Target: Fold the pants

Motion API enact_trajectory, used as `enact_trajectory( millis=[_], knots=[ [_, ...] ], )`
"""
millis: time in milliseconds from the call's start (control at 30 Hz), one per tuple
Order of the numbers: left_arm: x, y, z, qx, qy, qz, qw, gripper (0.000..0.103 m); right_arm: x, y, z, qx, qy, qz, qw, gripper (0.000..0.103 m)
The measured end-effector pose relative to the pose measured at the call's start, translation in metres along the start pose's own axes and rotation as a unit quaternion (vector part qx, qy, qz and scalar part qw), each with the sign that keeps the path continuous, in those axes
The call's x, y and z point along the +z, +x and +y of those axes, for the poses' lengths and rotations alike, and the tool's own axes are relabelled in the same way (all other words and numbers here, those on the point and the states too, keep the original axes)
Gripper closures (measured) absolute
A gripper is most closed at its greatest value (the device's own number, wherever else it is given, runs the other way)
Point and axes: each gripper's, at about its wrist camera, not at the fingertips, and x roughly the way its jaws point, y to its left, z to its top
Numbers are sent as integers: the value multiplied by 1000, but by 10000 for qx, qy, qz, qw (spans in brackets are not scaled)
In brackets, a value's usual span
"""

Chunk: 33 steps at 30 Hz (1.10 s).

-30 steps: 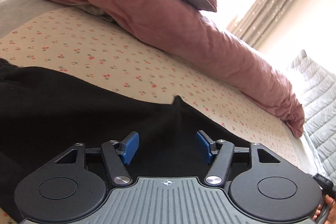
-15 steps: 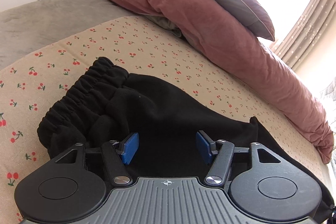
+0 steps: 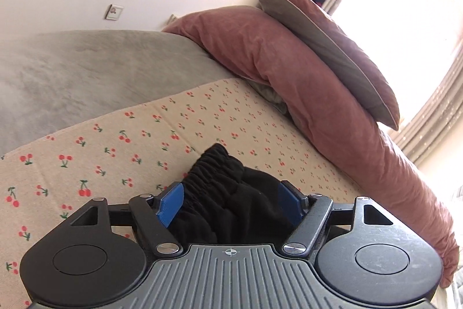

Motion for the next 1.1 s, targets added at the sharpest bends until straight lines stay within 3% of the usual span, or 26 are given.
enact_trajectory(
  millis=[67,167,267,333,400,433,467,600,667,700,800,867,933,1000,1100],
  knots=[
    [-1,2,11,35,-232,102,9997,28,2,-18,8,182,-102,-234,9995,77],
    [-18,20,5,165,72,571,9982,25,1,-42,32,1076,-372,-416,9926,67],
    [-35,25,-8,450,615,560,9955,25,-7,-53,70,2272,-707,-125,9712,67],
    [-37,25,-9,505,636,522,9953,28,-18,-59,103,2790,-1188,137,9528,67],
    [-36,23,-6,572,572,524,9953,39,-32,-65,135,3019,-1759,321,9364,67],
    [-34,22,-4,644,550,529,9950,53,-38,-65,148,3043,-1969,421,9311,67],
    [-32,22,-1,666,505,543,9950,58,-45,-63,162,2962,-2183,537,9283,69],
    [-23,19,21,326,36,657,9973,58,-48,-55,179,2161,-2532,325,9424,69],
    [-20,18,35,96,-244,752,9968,54,-52,-46,183,1154,-2813,147,9525,69],
    [-19,17,42,-5,-349,784,9963,54,-54,-45,183,1010,-2903,108,9515,69],
    [-17,15,58,-243,-647,891,9936,46,-56,-72,180,1612,-2861,-86,9445,71],
    [-12,13,66,-397,-876,954,9908,44,-56,-109,187,2175,-2743,-418,9358,64],
    [-6,10,71,-484,-943,856,9907,44,-58,-150,207,2718,-2710,-775,9202,62],
    [2,6,76,-505,-932,719,9918,42,-65,-190,235,3310,-2812,-1072,8943,62],
    [10,3,84,-539,-916,605,9925,42,-87,-255,293,4085,-3410,-1637,8307,62]
  ],
)
